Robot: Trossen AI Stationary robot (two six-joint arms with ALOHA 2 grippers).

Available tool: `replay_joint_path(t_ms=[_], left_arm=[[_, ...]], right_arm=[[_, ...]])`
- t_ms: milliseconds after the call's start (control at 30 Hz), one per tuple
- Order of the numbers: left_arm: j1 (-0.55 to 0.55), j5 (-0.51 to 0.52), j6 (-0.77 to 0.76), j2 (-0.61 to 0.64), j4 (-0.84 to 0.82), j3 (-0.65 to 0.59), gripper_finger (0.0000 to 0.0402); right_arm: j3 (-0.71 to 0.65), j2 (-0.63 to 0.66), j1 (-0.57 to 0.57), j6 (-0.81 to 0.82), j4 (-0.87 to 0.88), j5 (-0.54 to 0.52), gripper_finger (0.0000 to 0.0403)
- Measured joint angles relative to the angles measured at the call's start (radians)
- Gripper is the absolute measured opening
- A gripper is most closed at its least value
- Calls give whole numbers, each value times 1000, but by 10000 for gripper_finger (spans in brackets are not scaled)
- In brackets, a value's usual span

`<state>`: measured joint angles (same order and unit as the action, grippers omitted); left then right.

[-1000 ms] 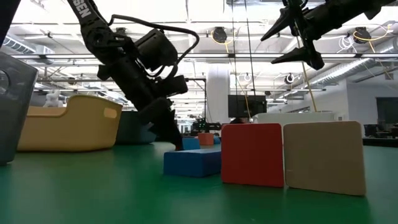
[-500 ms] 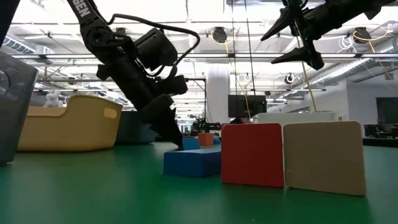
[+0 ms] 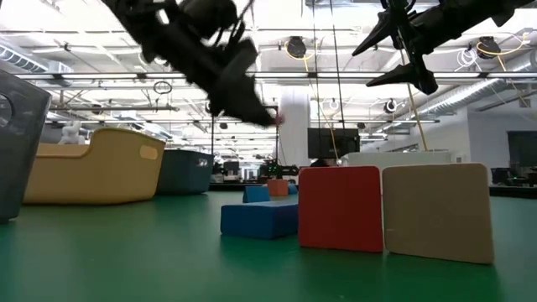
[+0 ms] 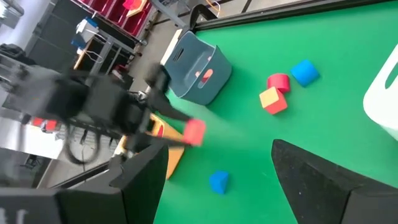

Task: Sort & place blocks by color
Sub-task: Put the bottom orange block into the blue bin

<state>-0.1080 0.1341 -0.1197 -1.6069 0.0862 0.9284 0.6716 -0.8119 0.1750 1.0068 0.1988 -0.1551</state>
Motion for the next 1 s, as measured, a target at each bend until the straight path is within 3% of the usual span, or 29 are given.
replay_joint_path(t_ms=[333,400,767,1000], left_arm=[[-67,209,-180,199,-320,-8,133],[-80,238,-212,213,-322,1,133],[-190,250,-431,261,-680,-5,133],[-245,214,-490,252,-784,-3,133]], right_arm=[[0,0,0,2,-4,0,279],[0,0,0,-1,-5,0,279],[0,-2,0,1,0,0,279],[0,-4,0,1,-1,0,279]])
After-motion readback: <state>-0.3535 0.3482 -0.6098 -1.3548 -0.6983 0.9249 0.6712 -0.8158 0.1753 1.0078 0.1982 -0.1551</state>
